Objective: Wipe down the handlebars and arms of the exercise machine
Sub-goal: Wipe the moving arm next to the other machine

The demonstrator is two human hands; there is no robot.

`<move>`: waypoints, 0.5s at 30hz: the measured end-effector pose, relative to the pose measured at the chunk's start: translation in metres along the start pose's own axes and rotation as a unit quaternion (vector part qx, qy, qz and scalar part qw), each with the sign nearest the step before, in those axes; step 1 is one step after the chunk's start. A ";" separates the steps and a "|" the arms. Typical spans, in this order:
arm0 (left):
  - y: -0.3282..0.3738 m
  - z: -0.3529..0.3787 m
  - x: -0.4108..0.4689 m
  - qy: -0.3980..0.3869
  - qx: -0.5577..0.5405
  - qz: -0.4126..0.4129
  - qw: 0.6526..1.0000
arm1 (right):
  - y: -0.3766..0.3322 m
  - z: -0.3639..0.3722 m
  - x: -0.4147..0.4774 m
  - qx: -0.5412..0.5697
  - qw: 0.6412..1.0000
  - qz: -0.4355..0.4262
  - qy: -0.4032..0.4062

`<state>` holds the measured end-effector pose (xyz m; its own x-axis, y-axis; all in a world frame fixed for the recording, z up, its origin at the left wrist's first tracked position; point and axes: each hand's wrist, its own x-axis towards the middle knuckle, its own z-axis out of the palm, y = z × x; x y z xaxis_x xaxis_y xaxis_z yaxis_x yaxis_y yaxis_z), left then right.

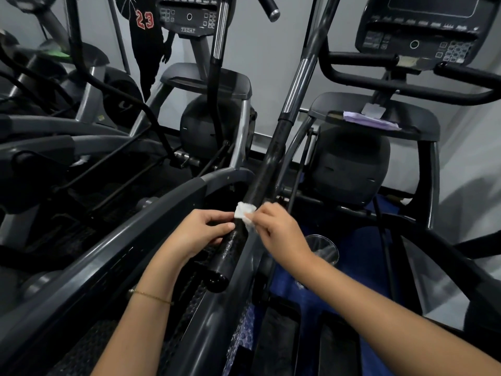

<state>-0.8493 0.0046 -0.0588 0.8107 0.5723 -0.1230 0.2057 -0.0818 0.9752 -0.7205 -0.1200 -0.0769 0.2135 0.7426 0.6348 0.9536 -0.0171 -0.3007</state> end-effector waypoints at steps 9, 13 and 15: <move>-0.002 0.002 -0.001 0.009 -0.016 -0.002 1.000 | 0.007 0.001 0.004 -0.003 1.000 0.027 0.011; 0.000 0.001 -0.003 0.003 -0.025 0.003 1.000 | -0.017 0.001 -0.024 0.049 0.999 -0.013 0.017; 0.001 0.000 -0.002 0.002 -0.022 -0.001 1.000 | -0.012 0.000 -0.021 0.063 0.998 -0.016 0.009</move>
<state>-0.8510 0.0028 -0.0577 0.8080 0.5761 -0.1239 0.1825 -0.0447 0.9822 -0.7366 -0.1351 -0.0865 0.1889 0.7290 0.6579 0.9260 0.0908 -0.3665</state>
